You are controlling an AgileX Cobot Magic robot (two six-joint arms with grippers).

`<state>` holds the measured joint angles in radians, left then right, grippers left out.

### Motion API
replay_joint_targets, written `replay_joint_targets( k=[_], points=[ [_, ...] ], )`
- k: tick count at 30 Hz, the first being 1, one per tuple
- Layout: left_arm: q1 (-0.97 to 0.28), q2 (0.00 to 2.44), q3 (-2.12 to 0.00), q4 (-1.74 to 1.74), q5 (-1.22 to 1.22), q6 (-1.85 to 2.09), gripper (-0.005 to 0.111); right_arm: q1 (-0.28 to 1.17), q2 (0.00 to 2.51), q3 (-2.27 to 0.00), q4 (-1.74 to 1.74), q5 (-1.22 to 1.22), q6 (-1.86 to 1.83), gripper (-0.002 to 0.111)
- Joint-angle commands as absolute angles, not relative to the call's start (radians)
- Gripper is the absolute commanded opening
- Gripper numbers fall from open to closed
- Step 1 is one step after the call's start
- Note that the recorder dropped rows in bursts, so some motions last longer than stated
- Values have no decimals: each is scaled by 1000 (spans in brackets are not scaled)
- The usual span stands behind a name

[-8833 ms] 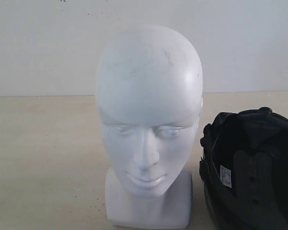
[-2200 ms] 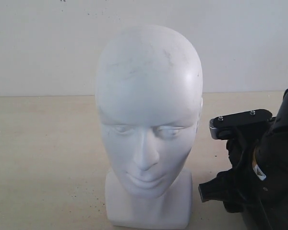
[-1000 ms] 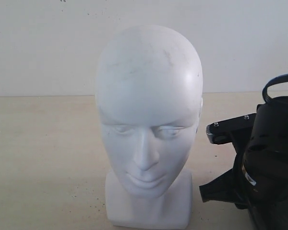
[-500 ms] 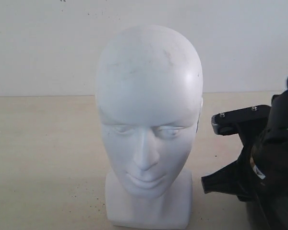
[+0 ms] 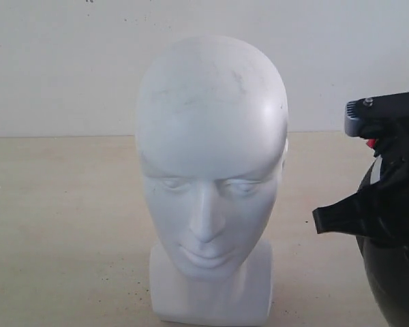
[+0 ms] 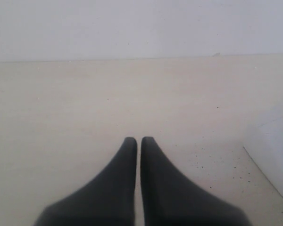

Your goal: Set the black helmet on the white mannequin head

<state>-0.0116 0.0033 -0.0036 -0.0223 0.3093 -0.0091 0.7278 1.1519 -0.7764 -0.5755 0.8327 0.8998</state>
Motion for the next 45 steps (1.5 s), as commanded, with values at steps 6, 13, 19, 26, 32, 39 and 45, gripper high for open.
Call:
replay_joint_targets(
  k=[6,13,19,26,32,39,45],
  points=[
    [-10,0,0,-30,307,-8,4,727,1042,-917,-639,869,778,0],
    [-10,0,0,-30,307,-8,4,727,1020,-1030,-639,905,686,0],
    [-10,0,0,-30,307,-8,4,727,1020,-1076,-635,849,662,0],
    [-10,0,0,-30,307,-8,4,729,1010,-1094,-614,775,643,0],
    [-10,0,0,-30,307,-8,4,729,975,-1150,-614,763,626,0],
    [-10,0,0,-30,307,-8,4,729,942,-1198,-614,748,610,0],
    [-10,0,0,-30,307,-8,4,729,939,-1198,-631,687,583,0]
  ],
)
